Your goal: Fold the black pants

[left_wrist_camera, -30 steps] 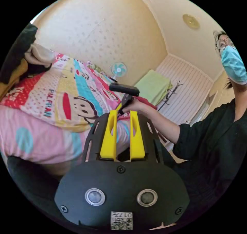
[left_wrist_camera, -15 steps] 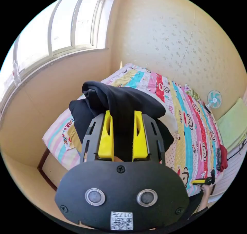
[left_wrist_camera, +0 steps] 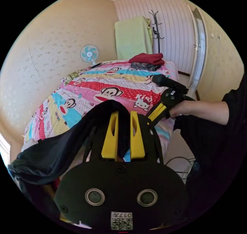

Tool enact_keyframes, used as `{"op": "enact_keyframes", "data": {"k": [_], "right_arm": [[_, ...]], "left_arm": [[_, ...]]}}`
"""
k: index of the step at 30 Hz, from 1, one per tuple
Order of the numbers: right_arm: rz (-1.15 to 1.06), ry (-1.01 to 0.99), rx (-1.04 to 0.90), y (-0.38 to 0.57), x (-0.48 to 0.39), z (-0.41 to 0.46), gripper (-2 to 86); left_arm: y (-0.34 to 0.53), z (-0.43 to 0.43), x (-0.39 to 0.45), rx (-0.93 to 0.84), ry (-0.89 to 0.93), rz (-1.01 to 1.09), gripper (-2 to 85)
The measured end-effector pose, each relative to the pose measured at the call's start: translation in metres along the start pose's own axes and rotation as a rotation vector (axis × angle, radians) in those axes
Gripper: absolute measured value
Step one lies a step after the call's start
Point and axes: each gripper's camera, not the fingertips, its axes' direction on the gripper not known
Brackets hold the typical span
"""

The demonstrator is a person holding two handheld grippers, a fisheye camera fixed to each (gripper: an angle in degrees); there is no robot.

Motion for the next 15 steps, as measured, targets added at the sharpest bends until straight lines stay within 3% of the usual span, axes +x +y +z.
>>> {"op": "enact_keyframes", "data": {"k": [5, 8, 10, 12, 15], "right_arm": [[0.161, -0.104, 0.203, 0.075, 0.019, -0.057, 3.0], [0.148, -0.193, 0.279, 0.067, 0.003, -0.073, 6.7], [0.018, -0.196, 0.271, 0.029, -0.041, -0.071, 9.2], [-0.110, -0.097, 0.224, -0.006, -0.088, -0.055, 10.4], [-0.257, 0.195, 0.029, -0.059, -0.148, 0.012, 12.7]], "left_arm": [[0.066, -0.011, 0.077, 0.000, 0.090, 0.005, 2.9], [0.107, -0.033, 0.076, 0.027, 0.073, -0.173, 1.7], [0.129, -0.056, 0.045, 0.091, 0.066, -0.351, 1.8], [0.159, -0.088, -0.013, 0.237, 0.030, -0.591, 2.7], [0.200, -0.100, -0.079, 0.353, 0.087, -0.773, 4.9]]}}
